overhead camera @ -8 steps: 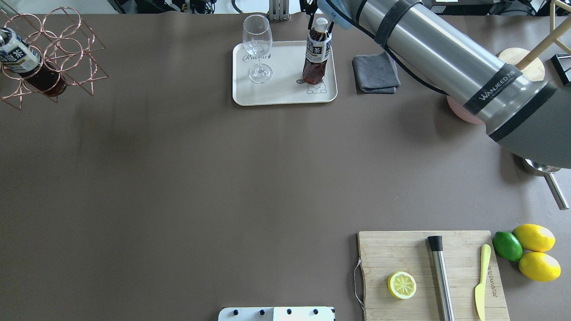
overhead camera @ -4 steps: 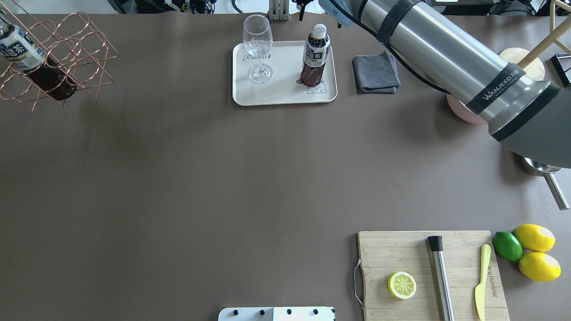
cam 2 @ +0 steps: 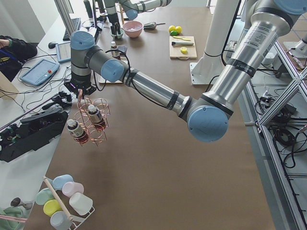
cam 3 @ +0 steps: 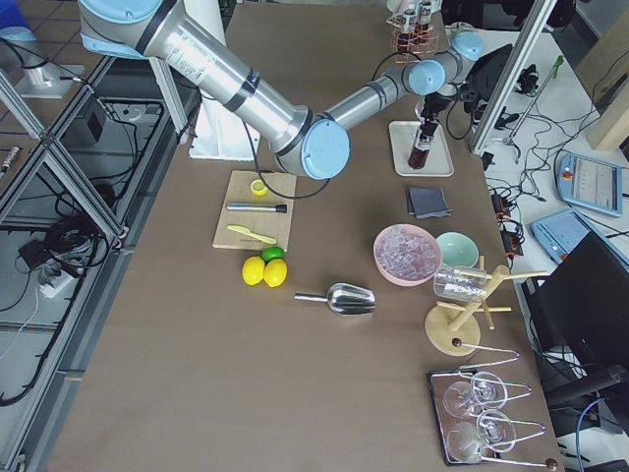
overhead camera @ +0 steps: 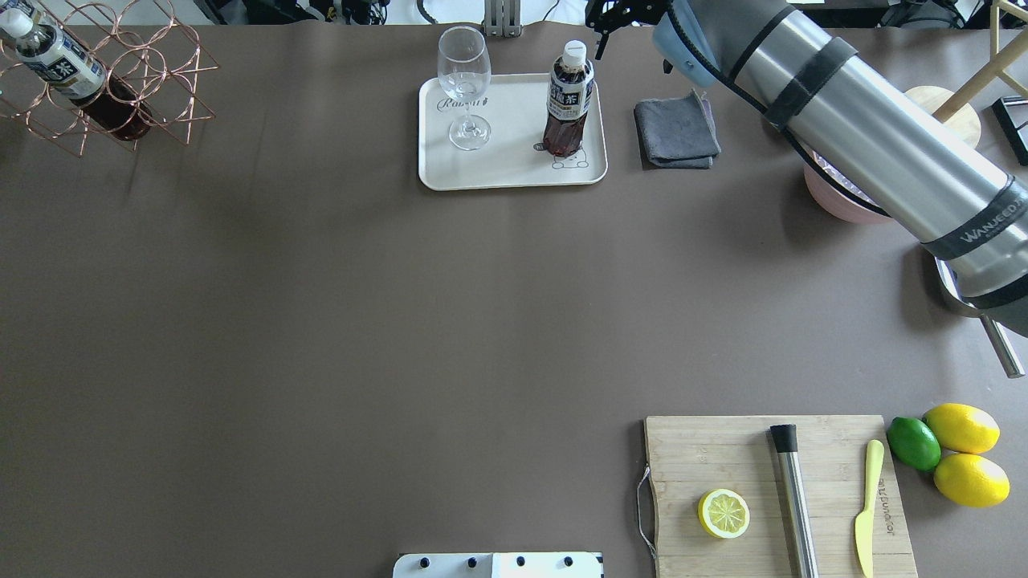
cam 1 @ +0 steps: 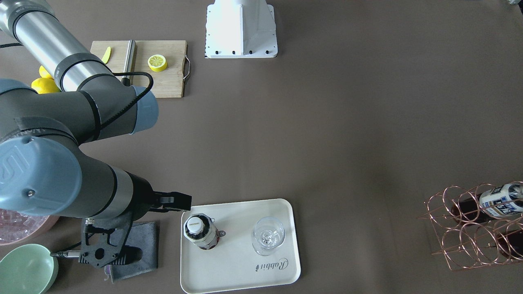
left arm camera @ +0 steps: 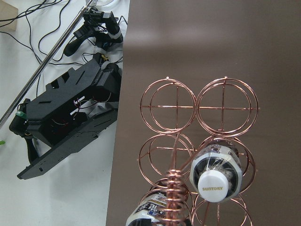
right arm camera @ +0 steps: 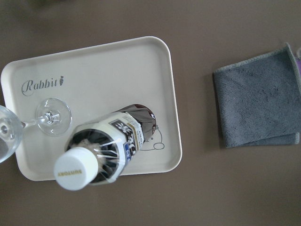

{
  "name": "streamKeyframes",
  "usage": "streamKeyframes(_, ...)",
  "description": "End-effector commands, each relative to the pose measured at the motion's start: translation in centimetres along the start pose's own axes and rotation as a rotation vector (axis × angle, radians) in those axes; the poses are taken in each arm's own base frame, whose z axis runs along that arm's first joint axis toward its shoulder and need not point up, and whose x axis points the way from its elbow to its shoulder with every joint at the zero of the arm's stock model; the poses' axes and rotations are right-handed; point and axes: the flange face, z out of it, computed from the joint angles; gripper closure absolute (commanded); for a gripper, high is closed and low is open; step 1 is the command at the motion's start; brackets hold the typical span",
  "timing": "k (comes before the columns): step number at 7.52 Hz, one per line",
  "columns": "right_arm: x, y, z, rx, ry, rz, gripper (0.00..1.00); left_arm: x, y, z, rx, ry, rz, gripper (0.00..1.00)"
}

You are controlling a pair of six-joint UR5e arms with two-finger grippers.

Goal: Take tea from basket to plate

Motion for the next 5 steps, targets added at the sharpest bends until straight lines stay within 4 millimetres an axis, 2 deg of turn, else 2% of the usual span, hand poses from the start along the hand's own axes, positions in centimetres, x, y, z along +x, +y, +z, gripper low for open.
streamKeyframes(1,7.5,3.3,-1.4,0.024,0.004,-0.032,0.00,-0.1,-0.2,2.8,-0.004,0.008,0.025,1.00)
streamKeyframes(2,10.7,4.7,-1.3,0.030,0.005,-0.033,0.00,-0.5,-1.2,2.8,-0.026,-0.011,0.038,1.00)
streamKeyframes(3,14.9,6.9,-0.7,0.034,0.012,-0.028,0.00,-0.2,-3.0,3.4,-0.035,-0.017,0.062,1.00)
streamKeyframes(5,25.9,12.2,-0.5,0.038,0.052,-0.063,0.00,0.0,-2.1,4.4,-0.031,-0.025,0.071,1.00)
